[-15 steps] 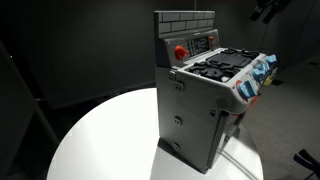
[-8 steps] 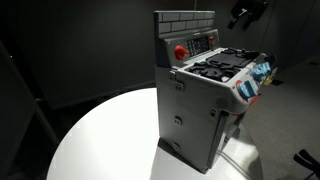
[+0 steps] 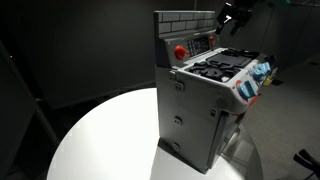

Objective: Push the top right button on the toy stove

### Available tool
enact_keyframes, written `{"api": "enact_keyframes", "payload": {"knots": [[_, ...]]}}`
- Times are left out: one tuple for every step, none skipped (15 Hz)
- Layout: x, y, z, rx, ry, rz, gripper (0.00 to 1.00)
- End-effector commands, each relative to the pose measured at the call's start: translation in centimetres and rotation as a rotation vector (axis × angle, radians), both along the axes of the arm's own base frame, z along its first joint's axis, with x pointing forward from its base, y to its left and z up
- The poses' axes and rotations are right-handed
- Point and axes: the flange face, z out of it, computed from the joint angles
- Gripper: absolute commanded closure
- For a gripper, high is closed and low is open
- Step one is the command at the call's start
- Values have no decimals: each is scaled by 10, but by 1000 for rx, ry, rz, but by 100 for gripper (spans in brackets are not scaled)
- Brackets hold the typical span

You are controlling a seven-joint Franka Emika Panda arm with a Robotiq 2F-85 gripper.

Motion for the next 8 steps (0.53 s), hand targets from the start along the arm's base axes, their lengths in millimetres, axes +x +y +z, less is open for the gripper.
{"api": "enact_keyframes", "payload": {"knots": [[15,3,2,26,28,-36,0],[17,4,1,27,33,-40,0],[17,4,0,27,39,-47,0],[18,4,-1,25,43,-55,0],[18,4,-2,26,48,-59,0],[18,4,-2,27,54,-67,0],[17,4,-2,28,60,-74,0],[16,3,-3,28,66,-83,0]]}}
